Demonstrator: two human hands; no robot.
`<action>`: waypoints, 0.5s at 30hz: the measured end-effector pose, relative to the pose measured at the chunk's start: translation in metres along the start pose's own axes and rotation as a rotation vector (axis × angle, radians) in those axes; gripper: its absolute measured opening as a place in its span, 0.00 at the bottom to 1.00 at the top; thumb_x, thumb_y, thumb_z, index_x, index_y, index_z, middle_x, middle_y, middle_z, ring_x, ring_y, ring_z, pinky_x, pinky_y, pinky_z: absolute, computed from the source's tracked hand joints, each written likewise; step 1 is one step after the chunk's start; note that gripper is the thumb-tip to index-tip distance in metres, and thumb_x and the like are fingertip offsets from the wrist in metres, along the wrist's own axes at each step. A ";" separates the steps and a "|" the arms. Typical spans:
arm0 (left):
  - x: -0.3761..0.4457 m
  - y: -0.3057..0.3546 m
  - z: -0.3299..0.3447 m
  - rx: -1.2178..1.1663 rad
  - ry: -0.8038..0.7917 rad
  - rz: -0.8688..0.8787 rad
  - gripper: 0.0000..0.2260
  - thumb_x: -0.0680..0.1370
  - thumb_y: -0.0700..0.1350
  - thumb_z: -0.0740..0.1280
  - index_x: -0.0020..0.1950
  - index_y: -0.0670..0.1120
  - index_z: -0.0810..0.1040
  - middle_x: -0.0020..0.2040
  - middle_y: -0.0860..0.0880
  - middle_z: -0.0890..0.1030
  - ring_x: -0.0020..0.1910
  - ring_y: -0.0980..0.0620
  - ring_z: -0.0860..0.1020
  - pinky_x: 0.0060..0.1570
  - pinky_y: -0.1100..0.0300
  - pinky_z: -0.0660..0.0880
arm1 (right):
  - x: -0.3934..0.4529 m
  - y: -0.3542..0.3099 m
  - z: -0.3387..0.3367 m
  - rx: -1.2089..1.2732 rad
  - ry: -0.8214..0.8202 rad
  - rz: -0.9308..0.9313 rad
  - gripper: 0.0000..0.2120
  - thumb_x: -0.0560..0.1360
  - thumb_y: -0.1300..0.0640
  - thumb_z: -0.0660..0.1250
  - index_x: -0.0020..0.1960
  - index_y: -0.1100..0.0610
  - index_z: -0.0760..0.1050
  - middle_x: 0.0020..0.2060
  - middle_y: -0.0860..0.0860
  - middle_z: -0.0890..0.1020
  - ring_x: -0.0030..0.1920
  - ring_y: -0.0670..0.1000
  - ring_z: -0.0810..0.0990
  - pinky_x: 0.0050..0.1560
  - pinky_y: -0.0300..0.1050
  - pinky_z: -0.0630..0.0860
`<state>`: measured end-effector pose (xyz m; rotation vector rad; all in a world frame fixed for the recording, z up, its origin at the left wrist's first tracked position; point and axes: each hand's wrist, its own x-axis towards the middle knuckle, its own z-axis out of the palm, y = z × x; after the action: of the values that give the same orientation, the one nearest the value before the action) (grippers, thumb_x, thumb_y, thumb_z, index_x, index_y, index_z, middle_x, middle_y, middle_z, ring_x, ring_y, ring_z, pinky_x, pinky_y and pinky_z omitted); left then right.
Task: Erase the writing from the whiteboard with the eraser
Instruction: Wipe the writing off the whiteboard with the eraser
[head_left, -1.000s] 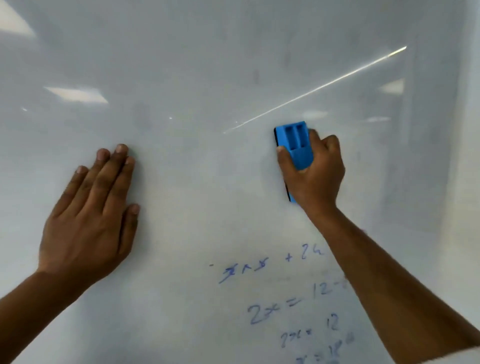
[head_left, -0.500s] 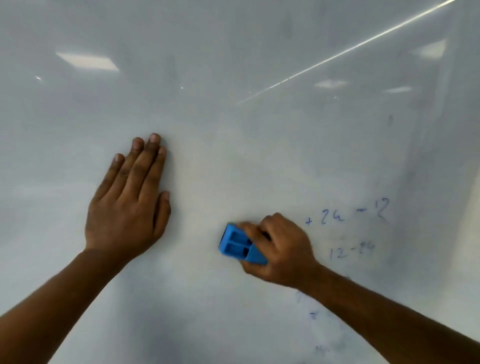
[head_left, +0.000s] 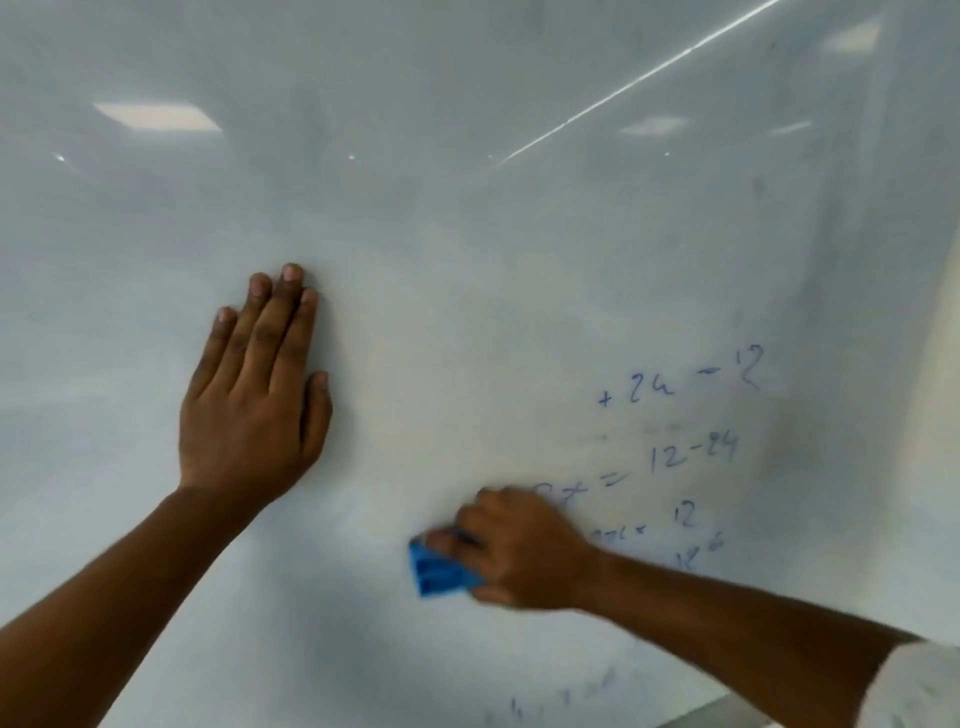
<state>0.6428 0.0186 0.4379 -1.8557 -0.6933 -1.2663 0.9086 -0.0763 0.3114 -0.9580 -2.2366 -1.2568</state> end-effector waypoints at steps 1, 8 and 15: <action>-0.007 0.002 -0.002 -0.006 -0.017 -0.014 0.30 0.86 0.45 0.57 0.87 0.37 0.57 0.88 0.42 0.55 0.88 0.43 0.52 0.87 0.47 0.49 | -0.004 0.026 -0.010 0.045 0.099 0.183 0.27 0.70 0.41 0.72 0.65 0.51 0.74 0.49 0.48 0.73 0.45 0.52 0.73 0.42 0.47 0.75; 0.019 0.053 0.007 -0.041 -0.107 0.033 0.34 0.82 0.44 0.61 0.87 0.37 0.55 0.89 0.43 0.49 0.88 0.49 0.43 0.87 0.53 0.42 | -0.045 0.160 -0.068 0.076 0.802 1.624 0.35 0.70 0.30 0.66 0.65 0.56 0.77 0.52 0.55 0.75 0.49 0.56 0.80 0.52 0.54 0.81; 0.063 0.099 0.038 -0.023 -0.052 0.020 0.33 0.85 0.46 0.56 0.88 0.38 0.52 0.89 0.42 0.51 0.88 0.46 0.44 0.87 0.51 0.42 | -0.057 0.037 0.000 0.005 0.347 0.780 0.31 0.73 0.37 0.70 0.70 0.52 0.72 0.47 0.48 0.69 0.45 0.47 0.71 0.39 0.39 0.74</action>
<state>0.7618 -0.0035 0.4600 -1.9150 -0.6889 -1.2217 0.9748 -0.0842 0.2967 -1.3101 -1.3764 -0.9468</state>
